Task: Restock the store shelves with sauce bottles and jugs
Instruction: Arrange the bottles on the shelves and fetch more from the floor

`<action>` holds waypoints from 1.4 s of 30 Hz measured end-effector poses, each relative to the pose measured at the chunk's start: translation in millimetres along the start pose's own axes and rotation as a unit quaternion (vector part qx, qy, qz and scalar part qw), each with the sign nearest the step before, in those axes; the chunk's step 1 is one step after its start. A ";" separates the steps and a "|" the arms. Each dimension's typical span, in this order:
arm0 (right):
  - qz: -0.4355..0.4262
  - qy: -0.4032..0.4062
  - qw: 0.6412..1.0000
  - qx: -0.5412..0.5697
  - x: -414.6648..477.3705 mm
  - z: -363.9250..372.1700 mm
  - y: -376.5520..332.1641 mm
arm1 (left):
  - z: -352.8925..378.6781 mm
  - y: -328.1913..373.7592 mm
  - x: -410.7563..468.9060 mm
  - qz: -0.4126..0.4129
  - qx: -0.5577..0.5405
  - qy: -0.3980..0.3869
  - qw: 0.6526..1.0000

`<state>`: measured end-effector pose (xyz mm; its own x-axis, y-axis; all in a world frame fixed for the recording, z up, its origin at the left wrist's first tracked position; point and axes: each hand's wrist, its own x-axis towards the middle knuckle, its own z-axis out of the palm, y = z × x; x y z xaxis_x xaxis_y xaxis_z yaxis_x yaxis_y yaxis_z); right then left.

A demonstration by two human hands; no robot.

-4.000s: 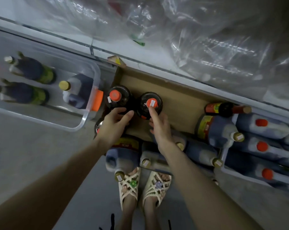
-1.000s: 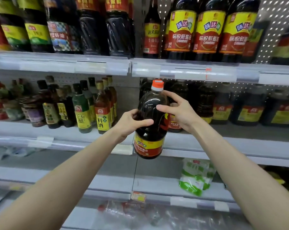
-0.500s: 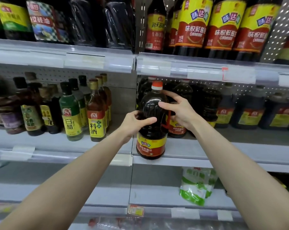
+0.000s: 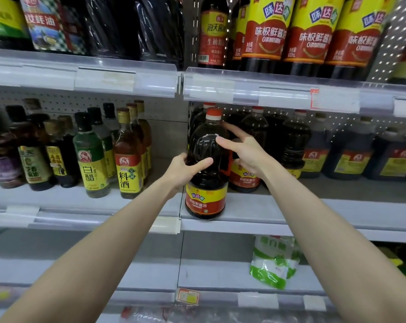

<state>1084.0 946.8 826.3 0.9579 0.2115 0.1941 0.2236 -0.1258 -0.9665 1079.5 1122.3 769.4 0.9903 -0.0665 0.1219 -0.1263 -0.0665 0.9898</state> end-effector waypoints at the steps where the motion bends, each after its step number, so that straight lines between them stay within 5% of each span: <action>1: -0.006 -0.001 1.000 -0.004 -3.7 1.7 -1.4 | 0.0 -1.0 -3.5 0.002 0.001 -0.001 1.000; 6: -0.017 0.037 0.999 -0.016 -21.5 7.1 21.6 | 2.2 -20.1 -27.7 0.000 -0.037 -0.005 0.999; 19: 0.113 0.076 0.988 0.079 -53.3 42.5 93.6 | 4.1 -35.3 -37.7 -0.067 -0.059 0.016 0.996; 31: 0.127 0.057 0.987 0.082 -40.0 23.0 87.4 | 35.9 -43.0 -41.9 -0.008 -0.051 0.109 0.993; 42: 0.104 0.078 0.989 0.065 -41.3 35.6 111.1 | 8.7 -49.6 -35.0 -0.065 -0.032 0.036 0.997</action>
<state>1062.9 958.5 704.9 0.9992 0.0411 0.0024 0.0033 -0.0223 -0.9997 1050.5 1119.3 715.4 0.9999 0.0107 -0.0040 0.0040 -0.0055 1.0000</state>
